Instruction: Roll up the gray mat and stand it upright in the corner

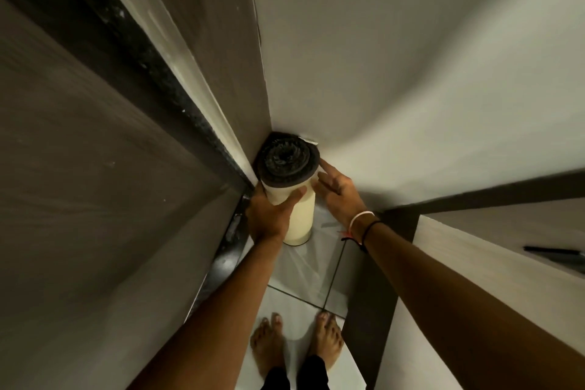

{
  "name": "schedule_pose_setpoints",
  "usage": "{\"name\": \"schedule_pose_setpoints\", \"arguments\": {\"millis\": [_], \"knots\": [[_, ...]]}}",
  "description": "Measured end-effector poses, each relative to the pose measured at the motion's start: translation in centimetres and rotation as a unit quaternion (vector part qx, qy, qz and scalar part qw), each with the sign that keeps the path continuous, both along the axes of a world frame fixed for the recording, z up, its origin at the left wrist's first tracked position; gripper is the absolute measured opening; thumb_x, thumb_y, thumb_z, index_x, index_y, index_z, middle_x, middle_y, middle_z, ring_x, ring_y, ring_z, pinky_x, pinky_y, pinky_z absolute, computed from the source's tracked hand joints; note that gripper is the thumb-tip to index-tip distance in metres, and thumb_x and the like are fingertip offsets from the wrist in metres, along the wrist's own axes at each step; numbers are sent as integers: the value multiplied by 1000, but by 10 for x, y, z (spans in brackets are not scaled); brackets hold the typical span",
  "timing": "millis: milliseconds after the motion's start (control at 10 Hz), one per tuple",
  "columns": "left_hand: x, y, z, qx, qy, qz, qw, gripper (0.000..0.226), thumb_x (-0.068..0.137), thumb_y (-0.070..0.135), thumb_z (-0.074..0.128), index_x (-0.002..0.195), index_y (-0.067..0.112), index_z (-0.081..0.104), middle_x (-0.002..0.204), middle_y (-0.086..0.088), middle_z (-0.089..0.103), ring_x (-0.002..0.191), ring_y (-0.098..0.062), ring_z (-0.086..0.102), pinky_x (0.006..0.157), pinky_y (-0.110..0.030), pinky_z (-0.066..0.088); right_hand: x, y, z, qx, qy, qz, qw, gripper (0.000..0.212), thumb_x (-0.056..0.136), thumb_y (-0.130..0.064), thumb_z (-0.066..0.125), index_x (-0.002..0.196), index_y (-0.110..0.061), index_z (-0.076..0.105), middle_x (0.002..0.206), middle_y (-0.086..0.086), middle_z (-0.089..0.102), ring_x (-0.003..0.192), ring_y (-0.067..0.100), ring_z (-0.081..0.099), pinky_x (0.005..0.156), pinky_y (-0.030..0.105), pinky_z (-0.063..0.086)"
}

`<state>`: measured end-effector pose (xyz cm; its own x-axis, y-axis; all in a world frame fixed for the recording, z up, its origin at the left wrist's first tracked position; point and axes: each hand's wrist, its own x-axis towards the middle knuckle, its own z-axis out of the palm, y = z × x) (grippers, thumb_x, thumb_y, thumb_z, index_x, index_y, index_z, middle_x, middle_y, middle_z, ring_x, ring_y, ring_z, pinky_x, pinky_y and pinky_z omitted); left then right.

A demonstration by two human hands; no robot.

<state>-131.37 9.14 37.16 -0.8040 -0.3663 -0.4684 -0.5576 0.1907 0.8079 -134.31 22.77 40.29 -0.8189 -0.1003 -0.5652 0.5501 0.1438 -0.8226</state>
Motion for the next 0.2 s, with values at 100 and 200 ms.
{"name": "schedule_pose_setpoints", "arguments": {"millis": [100, 200], "knots": [[10, -5, -4, -76, -53, -90, 992, 86, 84, 51, 74, 154, 17, 36, 149, -15, 55, 136, -37, 52, 109, -53, 48, 5, 0, 3, -15, -14, 7, 1000, 60, 102, 4, 47, 157, -7, 26, 155, 22, 43, 145, 31, 43, 121, 39, 37], [18, -20, 16, -177, -128, -174, 960, 69, 98, 59, 46, 156, 26, 31, 145, -21, 55, 132, -44, 51, 108, -54, 45, 11, 5, 20, 5, -49, -7, 999, 63, 102, -3, 51, 158, -10, 23, 160, 23, 33, 152, 29, 31, 123, 39, 31]]}}
